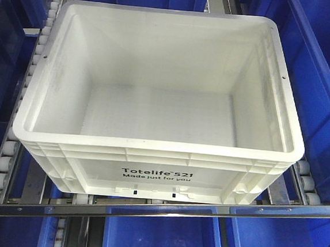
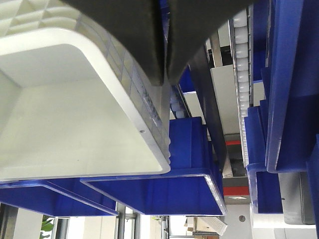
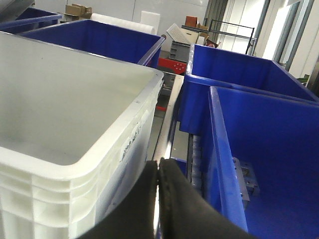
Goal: Move bin from left to right shelf
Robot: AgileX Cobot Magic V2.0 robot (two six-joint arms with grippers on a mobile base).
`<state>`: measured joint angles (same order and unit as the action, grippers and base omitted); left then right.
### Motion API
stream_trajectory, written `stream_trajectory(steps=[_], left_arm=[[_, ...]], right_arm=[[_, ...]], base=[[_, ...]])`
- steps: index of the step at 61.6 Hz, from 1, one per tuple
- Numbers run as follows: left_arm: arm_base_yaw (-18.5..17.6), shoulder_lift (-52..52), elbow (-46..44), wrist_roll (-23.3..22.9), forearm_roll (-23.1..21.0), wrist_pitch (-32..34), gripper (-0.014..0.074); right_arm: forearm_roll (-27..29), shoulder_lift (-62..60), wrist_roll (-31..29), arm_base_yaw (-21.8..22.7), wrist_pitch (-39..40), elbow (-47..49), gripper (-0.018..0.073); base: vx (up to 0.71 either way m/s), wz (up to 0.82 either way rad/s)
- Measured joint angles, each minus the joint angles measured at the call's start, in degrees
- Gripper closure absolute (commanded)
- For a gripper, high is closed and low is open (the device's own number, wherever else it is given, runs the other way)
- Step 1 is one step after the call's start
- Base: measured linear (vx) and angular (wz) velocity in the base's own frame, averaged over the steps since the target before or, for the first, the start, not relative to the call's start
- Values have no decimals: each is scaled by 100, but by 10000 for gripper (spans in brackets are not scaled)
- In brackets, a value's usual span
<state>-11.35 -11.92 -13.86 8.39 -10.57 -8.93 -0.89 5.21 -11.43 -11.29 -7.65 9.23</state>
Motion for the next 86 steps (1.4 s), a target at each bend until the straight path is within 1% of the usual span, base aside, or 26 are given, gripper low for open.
stream_trajectory(steps=[6, 14, 20, 25, 31, 37, 40, 54, 86], left_arm=[[0, 0, 0, 0, 27, 0, 605], [0, 43, 0, 0, 390, -58, 605], [0, 315, 12, 0, 618, -329, 605], [0, 702, 233, 2, 725, -348, 605], [0, 1163, 801, 2, 680, -92, 605], [0, 1259, 1359, -3, 573, 439, 605], [0, 1258, 1492, -3, 531, 490, 605], [0, 1258, 1532, 95, 515, 554, 605], [0, 1258, 1532, 105, 511, 554, 605]], right_arm=[[0, 0, 0, 0, 0, 0, 568], [0, 0, 0, 0, 0, 0, 568], [0, 0, 0, 0, -2, 0, 568], [0, 0, 0, 0, -2, 0, 568], [0, 0, 0, 0, -6, 0, 568], [0, 0, 0, 0, -6, 0, 568], [0, 0, 0, 0, -13, -4, 566], [0, 0, 0, 0, -13, -4, 566], [0, 0, 0, 0, -13, -4, 566]], base=[[0, 0], [0, 0], [0, 0], [0, 0], [0, 0], [0, 0], [0, 0], [0, 0], [0, 0]])
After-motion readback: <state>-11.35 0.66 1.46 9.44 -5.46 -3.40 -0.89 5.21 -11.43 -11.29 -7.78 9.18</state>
